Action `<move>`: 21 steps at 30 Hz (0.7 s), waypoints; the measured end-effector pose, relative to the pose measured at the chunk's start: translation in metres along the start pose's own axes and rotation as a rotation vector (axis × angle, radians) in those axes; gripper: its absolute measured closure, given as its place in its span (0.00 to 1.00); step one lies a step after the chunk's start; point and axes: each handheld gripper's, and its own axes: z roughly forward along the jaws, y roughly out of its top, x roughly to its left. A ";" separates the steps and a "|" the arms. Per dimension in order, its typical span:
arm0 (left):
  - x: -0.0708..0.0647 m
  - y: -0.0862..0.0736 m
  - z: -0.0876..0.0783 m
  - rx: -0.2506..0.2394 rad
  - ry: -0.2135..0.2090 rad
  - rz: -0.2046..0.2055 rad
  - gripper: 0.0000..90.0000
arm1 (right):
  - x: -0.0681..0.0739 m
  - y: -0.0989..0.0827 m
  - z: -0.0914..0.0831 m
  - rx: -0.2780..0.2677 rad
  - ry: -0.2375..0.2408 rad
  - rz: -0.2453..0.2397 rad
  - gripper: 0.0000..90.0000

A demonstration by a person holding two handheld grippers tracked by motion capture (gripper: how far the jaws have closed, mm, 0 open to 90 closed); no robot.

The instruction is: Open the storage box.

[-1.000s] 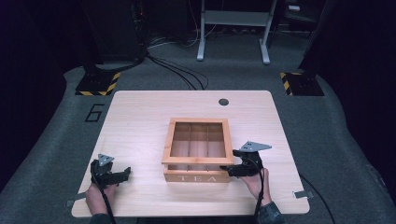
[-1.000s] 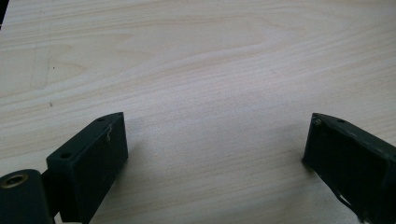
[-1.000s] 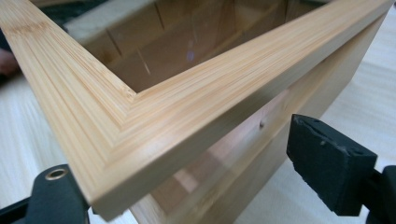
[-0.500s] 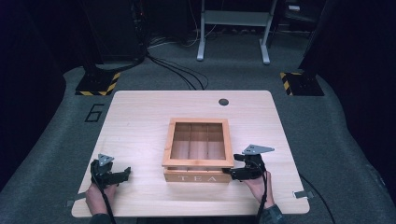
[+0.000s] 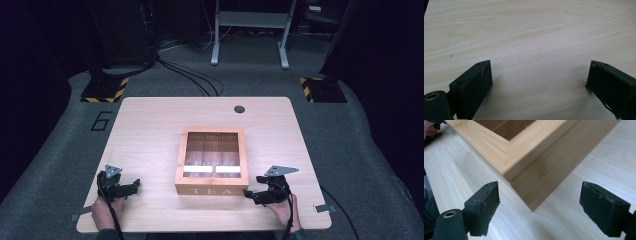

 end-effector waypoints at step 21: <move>0.000 0.000 0.000 0.007 0.001 0.009 0.07 | -0.071 -0.059 -0.057 -0.013 -0.297 0.121 0.16</move>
